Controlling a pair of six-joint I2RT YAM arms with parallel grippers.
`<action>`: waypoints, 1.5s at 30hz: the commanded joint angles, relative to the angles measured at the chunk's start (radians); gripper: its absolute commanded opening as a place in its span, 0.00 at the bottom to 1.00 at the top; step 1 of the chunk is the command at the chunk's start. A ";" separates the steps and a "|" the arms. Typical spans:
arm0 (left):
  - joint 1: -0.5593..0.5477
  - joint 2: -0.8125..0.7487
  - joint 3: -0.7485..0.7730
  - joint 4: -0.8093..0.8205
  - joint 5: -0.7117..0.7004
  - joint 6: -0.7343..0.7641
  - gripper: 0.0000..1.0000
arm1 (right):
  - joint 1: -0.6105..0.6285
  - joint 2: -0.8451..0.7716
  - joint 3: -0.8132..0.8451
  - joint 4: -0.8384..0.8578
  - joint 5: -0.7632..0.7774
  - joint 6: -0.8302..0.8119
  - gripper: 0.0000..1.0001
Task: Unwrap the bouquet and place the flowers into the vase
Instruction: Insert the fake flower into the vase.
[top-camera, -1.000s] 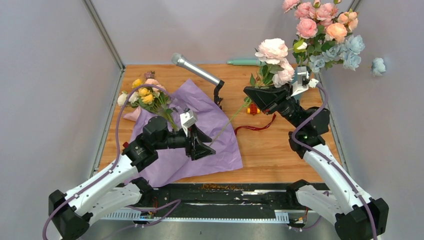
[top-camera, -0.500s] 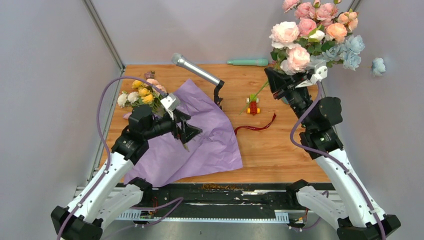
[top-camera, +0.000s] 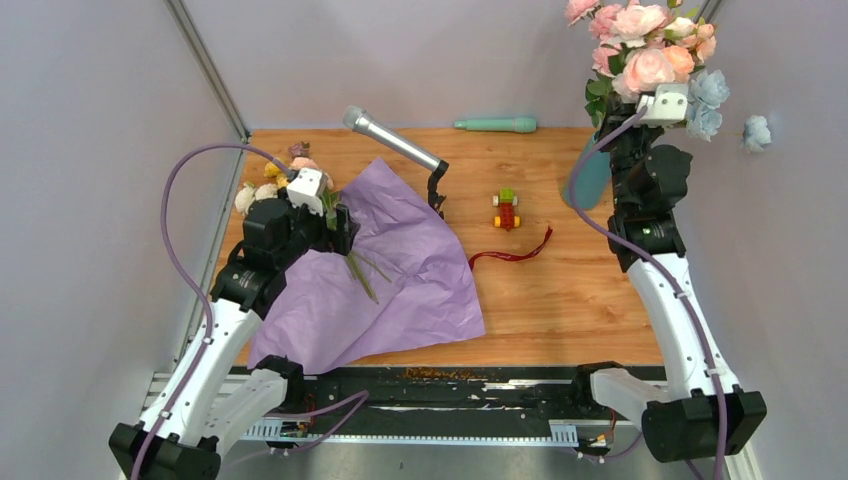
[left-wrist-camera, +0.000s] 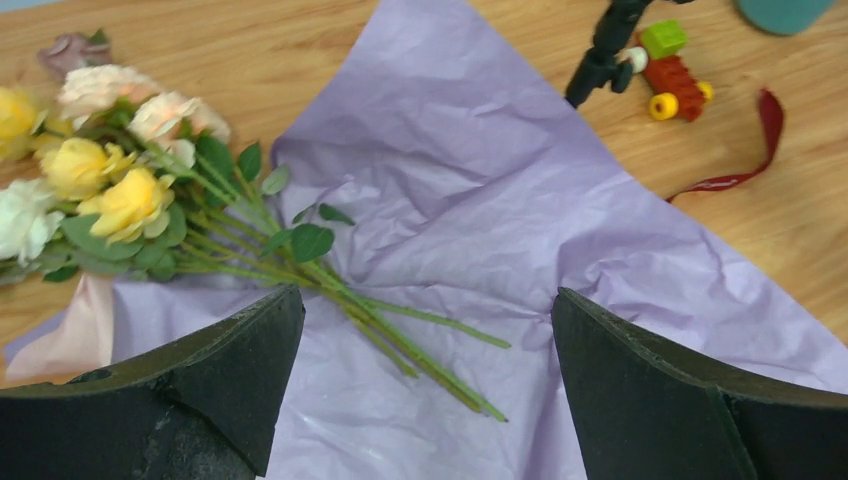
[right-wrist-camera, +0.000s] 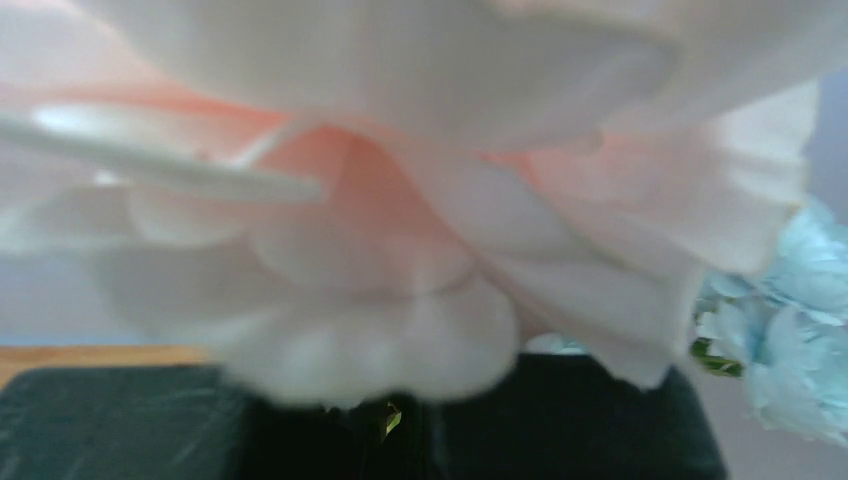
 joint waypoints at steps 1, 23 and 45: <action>0.007 -0.017 -0.008 -0.025 -0.144 0.023 1.00 | -0.087 0.040 0.081 0.138 0.035 0.028 0.00; 0.007 -0.084 -0.036 -0.043 -0.225 0.010 1.00 | -0.137 0.220 0.252 0.264 0.040 -0.116 0.00; 0.007 -0.078 -0.038 -0.044 -0.226 0.008 1.00 | -0.137 0.313 0.253 0.272 -0.014 -0.219 0.00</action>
